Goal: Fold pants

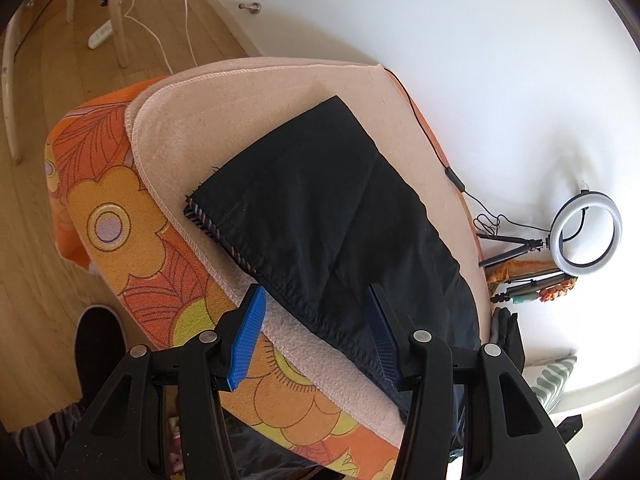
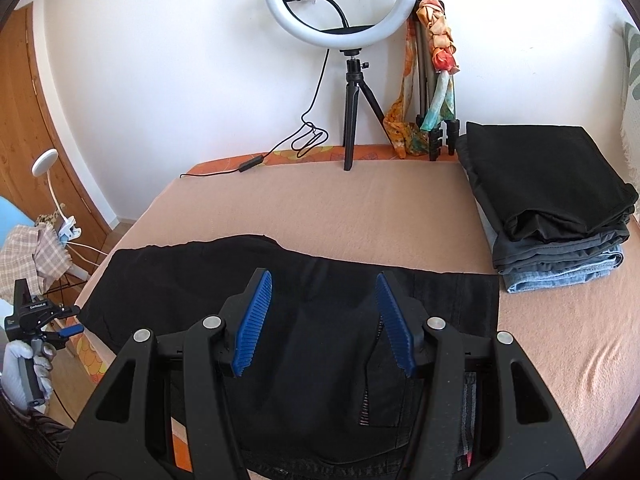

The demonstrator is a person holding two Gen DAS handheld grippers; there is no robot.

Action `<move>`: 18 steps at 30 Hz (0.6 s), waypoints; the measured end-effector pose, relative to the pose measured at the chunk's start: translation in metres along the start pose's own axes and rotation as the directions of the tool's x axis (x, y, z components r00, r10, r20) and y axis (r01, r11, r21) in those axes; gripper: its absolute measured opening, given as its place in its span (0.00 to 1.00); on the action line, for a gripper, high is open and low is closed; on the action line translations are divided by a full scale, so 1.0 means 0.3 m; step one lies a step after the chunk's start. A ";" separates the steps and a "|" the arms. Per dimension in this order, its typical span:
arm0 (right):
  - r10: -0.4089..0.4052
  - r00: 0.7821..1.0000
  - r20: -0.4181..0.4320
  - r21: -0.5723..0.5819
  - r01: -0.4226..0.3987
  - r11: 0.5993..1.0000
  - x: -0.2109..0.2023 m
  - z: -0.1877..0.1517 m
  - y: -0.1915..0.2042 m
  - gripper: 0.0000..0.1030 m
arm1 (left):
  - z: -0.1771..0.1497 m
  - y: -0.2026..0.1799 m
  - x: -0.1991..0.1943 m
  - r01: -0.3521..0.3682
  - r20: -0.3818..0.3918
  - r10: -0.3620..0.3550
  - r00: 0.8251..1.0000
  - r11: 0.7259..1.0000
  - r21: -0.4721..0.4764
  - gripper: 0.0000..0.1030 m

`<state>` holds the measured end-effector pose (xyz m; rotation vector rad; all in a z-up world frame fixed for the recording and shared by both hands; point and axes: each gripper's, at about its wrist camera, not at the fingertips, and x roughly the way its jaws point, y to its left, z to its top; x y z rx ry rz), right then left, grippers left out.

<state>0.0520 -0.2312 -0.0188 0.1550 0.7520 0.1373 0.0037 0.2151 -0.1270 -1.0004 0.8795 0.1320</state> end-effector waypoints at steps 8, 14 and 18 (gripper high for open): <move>-0.013 1.000 0.025 -0.003 0.014 1.000 -0.021 0.012 -0.004 0.55 | 0.005 0.023 0.016 0.000 0.000 0.000 1.000 1.000 -0.031 0.48; -0.009 1.000 0.025 -0.012 0.009 1.000 -0.022 0.012 0.004 0.55 | 0.015 0.018 0.020 -0.002 0.022 0.003 1.000 1.000 -0.023 0.48; -0.011 1.000 0.025 -0.014 0.011 1.000 -0.023 0.013 0.001 0.55 | 0.021 0.011 0.026 -0.005 0.039 0.006 0.999 1.000 -0.018 0.48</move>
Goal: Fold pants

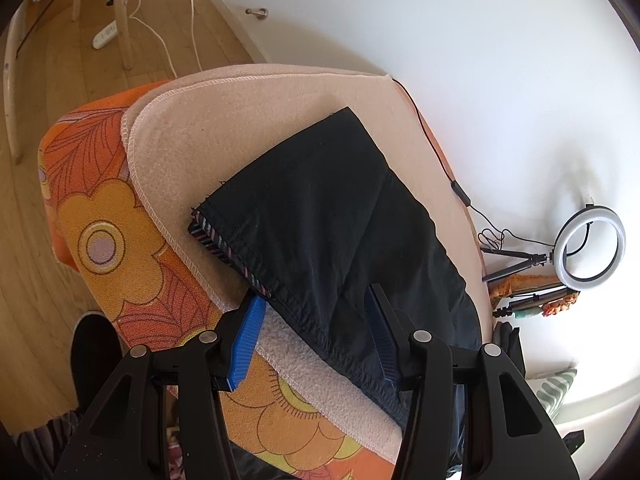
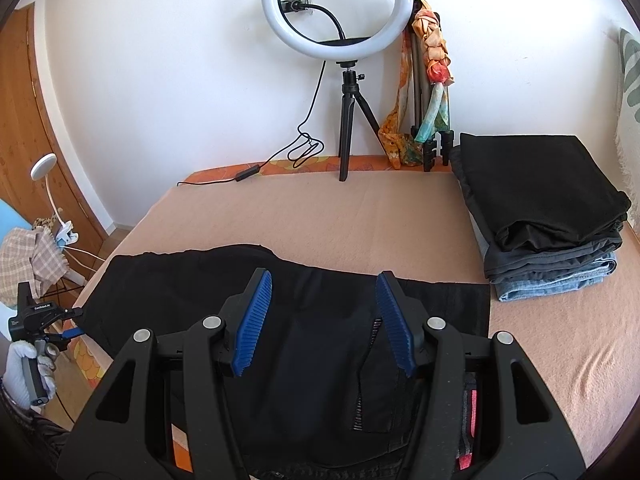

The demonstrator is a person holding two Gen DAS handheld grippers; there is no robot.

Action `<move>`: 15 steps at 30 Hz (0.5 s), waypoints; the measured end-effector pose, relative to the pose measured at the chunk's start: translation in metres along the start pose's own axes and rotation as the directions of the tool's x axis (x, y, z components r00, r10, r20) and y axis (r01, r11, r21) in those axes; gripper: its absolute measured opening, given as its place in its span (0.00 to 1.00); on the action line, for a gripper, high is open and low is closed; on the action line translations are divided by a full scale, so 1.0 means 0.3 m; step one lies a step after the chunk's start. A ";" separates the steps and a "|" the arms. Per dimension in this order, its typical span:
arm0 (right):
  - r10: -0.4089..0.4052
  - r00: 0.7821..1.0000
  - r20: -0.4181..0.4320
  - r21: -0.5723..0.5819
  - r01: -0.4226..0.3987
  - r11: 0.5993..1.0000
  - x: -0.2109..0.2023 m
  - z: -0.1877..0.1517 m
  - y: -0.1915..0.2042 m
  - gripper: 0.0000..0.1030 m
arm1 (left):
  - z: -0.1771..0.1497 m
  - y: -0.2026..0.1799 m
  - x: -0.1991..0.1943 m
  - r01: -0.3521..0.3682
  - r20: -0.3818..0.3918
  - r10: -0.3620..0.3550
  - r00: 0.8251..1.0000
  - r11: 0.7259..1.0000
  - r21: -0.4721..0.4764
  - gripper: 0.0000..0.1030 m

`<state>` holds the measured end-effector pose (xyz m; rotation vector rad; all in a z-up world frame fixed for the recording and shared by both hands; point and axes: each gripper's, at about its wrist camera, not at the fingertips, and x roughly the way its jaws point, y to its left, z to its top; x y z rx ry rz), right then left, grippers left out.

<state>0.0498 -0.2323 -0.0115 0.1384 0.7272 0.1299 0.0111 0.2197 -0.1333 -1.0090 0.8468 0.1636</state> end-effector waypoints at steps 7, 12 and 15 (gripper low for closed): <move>0.002 1.000 -0.010 0.000 -0.002 1.000 0.007 0.002 -0.001 0.55 | 0.004 -0.015 0.004 0.001 0.023 -0.002 1.000 0.999 0.036 0.49; 0.006 1.000 -0.013 -0.013 -0.006 1.000 0.010 0.001 0.006 0.55 | 0.014 -0.018 0.018 -0.007 0.041 0.005 0.999 0.999 0.047 0.49; 0.009 1.000 -0.019 -0.019 -0.009 1.000 0.016 -0.001 0.008 0.55 | 0.022 -0.024 0.028 -0.013 0.058 0.009 0.998 0.998 0.055 0.46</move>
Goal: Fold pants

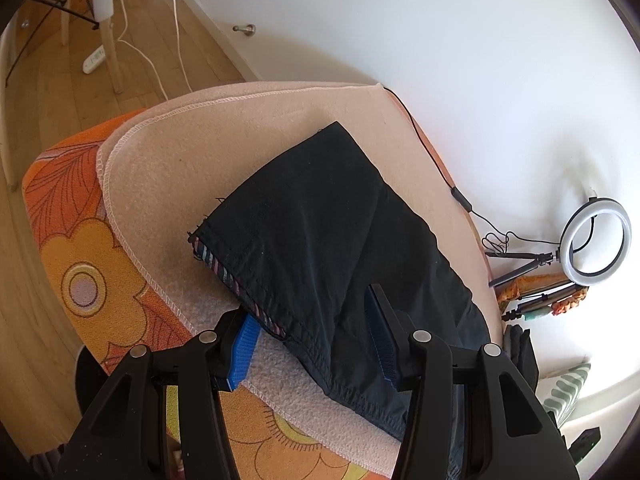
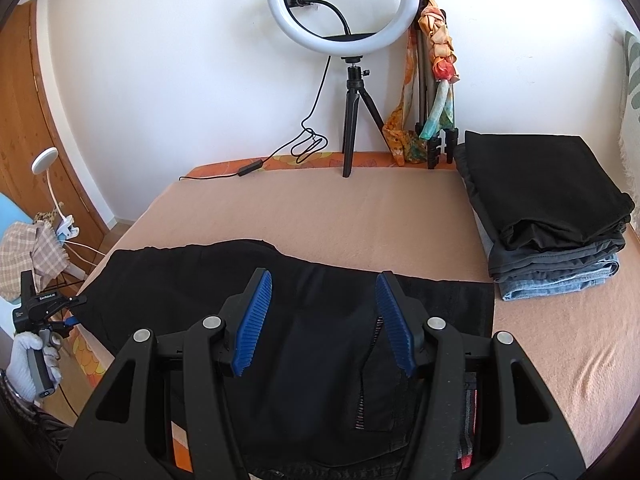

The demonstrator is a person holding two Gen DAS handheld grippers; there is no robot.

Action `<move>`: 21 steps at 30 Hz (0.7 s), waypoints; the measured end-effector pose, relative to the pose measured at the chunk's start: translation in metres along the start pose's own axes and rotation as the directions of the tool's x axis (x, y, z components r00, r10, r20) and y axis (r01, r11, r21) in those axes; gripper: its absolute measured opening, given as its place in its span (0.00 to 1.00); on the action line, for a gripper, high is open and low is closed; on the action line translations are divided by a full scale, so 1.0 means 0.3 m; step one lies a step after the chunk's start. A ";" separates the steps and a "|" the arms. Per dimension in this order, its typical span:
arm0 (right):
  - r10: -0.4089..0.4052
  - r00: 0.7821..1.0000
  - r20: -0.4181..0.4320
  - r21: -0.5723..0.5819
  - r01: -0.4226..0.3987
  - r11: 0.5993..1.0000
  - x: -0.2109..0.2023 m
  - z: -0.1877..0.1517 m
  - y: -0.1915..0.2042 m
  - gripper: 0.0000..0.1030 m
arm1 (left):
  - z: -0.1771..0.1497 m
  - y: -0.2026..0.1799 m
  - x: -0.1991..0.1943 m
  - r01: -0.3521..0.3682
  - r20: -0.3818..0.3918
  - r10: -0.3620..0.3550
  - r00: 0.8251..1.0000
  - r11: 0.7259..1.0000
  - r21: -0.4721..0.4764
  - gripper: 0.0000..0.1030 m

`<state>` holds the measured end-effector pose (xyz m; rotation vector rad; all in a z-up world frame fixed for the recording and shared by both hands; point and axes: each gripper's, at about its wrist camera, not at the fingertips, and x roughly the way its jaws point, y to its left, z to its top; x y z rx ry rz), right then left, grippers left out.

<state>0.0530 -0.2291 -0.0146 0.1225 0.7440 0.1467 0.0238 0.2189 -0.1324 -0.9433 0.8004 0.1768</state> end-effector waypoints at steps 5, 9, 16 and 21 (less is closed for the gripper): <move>0.009 1.000 -0.014 -0.009 -0.009 1.000 0.016 -0.005 0.008 0.55 | 0.021 -0.017 0.023 -0.029 0.045 0.026 0.999 0.997 0.074 0.21; 0.013 1.000 -0.017 -0.024 -0.013 1.000 0.024 -0.007 0.027 0.55 | 0.025 -0.046 0.024 -0.009 0.067 0.000 0.998 0.990 0.140 0.15; 0.031 0.999 -0.026 -0.050 -0.032 0.998 0.045 -0.009 0.065 0.55 | -0.013 -0.172 -0.018 0.036 0.094 -0.071 0.993 0.943 0.331 0.09; 0.076 0.996 -0.044 -0.028 -0.077 0.997 0.070 0.005 0.086 0.56 | -0.075 -0.272 -0.026 0.045 0.083 -0.096 0.992 0.879 0.475 0.07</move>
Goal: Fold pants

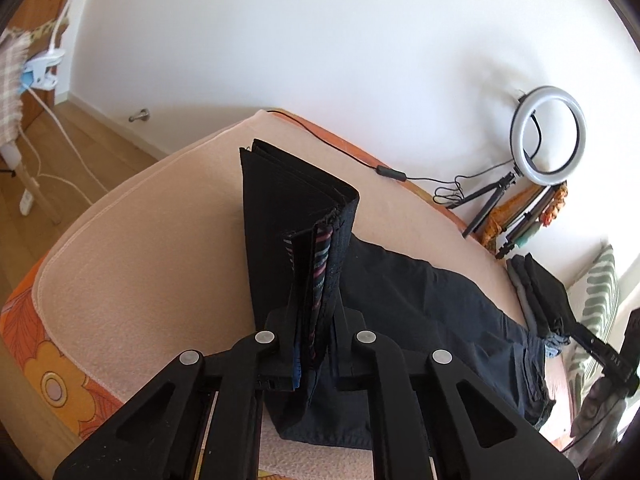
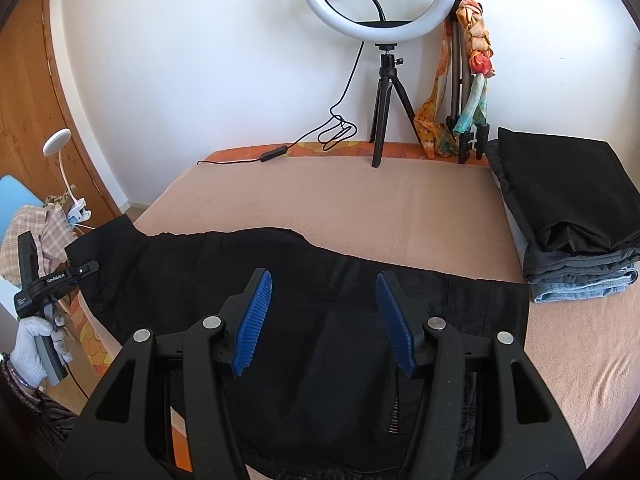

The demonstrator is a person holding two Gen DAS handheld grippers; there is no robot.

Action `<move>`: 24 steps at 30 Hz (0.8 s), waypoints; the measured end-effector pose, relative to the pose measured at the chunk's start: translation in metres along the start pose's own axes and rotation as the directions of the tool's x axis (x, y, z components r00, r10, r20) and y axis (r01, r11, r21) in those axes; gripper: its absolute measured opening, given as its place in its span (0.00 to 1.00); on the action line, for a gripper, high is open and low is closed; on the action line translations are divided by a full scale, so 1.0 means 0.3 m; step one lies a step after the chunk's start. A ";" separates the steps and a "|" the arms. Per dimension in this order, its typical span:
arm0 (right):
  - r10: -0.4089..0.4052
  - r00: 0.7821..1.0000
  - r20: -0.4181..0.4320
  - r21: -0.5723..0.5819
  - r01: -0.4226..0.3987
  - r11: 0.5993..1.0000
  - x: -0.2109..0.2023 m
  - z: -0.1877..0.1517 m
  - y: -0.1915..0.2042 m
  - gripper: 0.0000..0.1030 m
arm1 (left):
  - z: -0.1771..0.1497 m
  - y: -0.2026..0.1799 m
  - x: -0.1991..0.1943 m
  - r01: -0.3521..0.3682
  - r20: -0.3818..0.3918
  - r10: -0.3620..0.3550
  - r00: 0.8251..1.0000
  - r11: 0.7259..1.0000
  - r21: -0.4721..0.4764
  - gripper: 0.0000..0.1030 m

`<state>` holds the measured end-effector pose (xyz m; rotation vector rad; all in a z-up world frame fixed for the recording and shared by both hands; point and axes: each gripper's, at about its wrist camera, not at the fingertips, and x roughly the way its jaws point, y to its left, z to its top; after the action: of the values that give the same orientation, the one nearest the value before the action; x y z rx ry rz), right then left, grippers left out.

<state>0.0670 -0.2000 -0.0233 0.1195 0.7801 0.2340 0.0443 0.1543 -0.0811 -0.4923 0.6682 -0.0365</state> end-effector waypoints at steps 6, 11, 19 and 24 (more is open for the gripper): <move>0.145 0.988 -0.059 0.072 -0.140 0.987 0.067 0.023 0.035 0.60 | -0.049 -0.129 0.048 0.052 -0.069 -0.043 0.997 0.988 0.145 0.07; 0.267 0.953 -0.142 0.127 -0.250 0.960 0.173 0.053 0.113 0.66 | -0.101 -0.189 0.097 0.081 -0.141 -0.053 0.989 0.976 0.201 0.07; 0.470 0.832 -0.296 0.275 -0.397 0.876 0.473 0.055 0.311 0.67 | -0.097 -0.215 0.081 0.108 -0.134 -0.081 0.988 0.973 0.203 0.07; 0.537 0.767 -0.352 0.388 -0.402 0.829 0.646 -0.014 0.415 0.67 | -0.093 -0.248 0.082 0.130 -0.135 -0.104 0.985 0.972 0.198 0.07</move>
<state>0.1765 -0.0307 -0.1344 0.5684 1.2436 0.6506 0.0560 0.0719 -0.0811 -0.3308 0.7475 -0.2478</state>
